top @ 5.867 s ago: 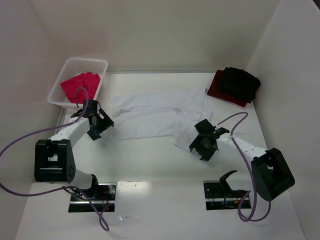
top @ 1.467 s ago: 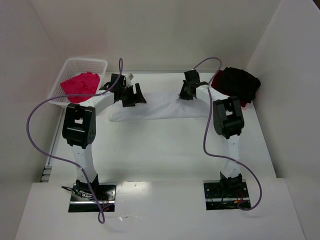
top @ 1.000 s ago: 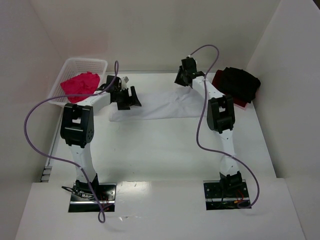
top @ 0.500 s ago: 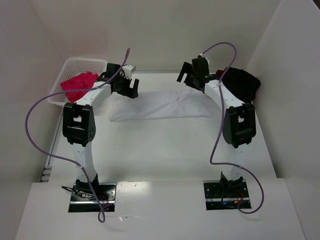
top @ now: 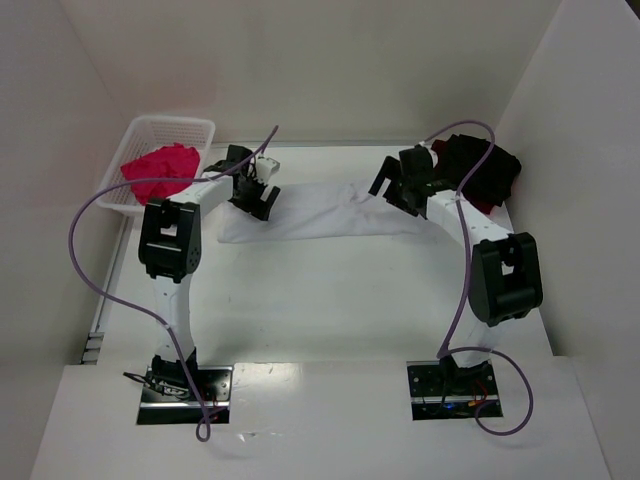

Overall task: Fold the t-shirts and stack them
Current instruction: Fold the other side of the tshirt into a rectangle, then rotate the tshirt 90 degrees

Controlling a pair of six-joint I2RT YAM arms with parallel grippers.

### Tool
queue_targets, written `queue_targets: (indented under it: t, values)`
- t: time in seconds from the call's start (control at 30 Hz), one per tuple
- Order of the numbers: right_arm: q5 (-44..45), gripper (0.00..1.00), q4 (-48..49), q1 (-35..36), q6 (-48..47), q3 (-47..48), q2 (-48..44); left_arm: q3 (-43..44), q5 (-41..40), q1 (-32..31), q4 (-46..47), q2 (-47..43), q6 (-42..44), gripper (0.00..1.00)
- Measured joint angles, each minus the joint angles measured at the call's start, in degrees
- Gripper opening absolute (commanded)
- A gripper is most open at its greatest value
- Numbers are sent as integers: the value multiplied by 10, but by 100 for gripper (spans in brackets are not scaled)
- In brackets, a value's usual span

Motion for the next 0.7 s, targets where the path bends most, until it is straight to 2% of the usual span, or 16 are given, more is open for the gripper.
queue_targets:
  t: [0.3,0.7]
  values:
    - [0,100,-1,0,9,-19,0,-4,-57,-24,-19,-6,-75,99]
    - [-7,100,-5,0,-2,-9,83,-176,-26,-89,-38,-129,-194,99]
